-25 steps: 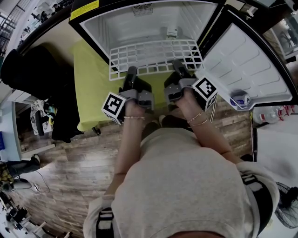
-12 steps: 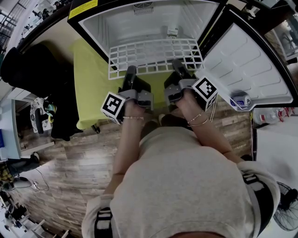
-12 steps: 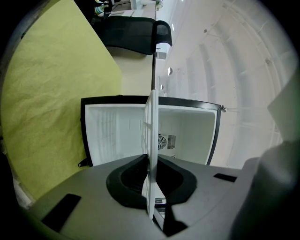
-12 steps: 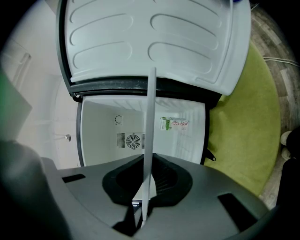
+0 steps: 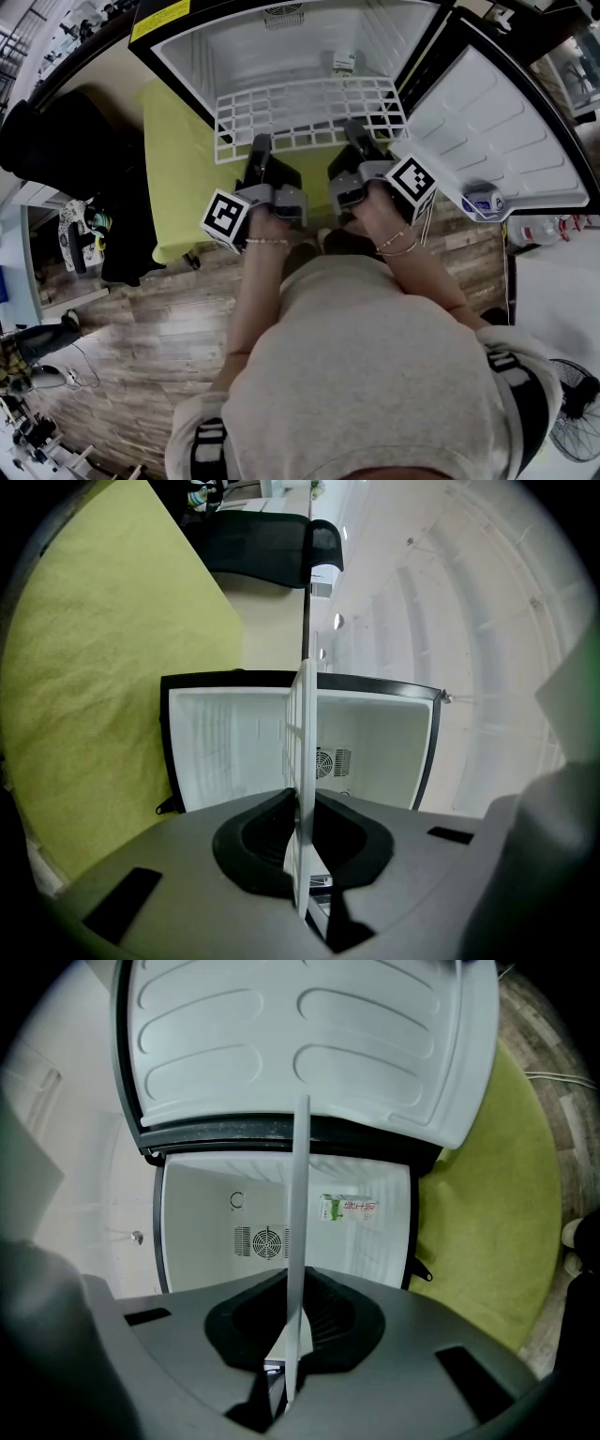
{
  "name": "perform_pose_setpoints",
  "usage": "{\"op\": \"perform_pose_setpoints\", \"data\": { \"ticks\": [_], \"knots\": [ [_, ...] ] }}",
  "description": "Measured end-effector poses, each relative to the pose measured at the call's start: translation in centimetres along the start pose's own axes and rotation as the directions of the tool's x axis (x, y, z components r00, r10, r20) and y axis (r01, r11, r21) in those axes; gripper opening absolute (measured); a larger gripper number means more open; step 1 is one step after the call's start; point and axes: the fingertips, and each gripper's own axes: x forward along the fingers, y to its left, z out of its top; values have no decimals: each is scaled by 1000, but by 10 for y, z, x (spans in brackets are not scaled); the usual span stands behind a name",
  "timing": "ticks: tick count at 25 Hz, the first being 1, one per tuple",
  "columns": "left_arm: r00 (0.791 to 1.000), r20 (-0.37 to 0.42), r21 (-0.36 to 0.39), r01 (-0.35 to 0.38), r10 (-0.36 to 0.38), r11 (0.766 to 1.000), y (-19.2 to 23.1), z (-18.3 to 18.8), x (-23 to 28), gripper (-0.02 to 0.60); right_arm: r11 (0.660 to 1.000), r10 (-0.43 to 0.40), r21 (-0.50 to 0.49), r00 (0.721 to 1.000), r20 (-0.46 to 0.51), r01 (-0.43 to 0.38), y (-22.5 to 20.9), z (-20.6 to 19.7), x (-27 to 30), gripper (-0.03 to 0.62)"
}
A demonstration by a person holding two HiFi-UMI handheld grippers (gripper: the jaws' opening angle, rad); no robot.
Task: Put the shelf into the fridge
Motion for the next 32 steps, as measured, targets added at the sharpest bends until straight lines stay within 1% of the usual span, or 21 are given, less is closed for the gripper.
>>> {"op": "perform_pose_setpoints", "data": {
  "ticks": [11,19,32],
  "knots": [
    [1000,7,14,-7,7,1000,2,-5,-4,28,1000,8,2,1000,4,-8,-3,3,-1,23],
    [1000,13,3,-14,14,1000,3,-5,-5,26,1000,9,15,1000,-6,-9,-3,3,-1,24],
    [999,-15,11,-32,32,999,8,-6,6,26,1000,10,11,1000,2,-10,-4,11,14,24]
  ]
}}
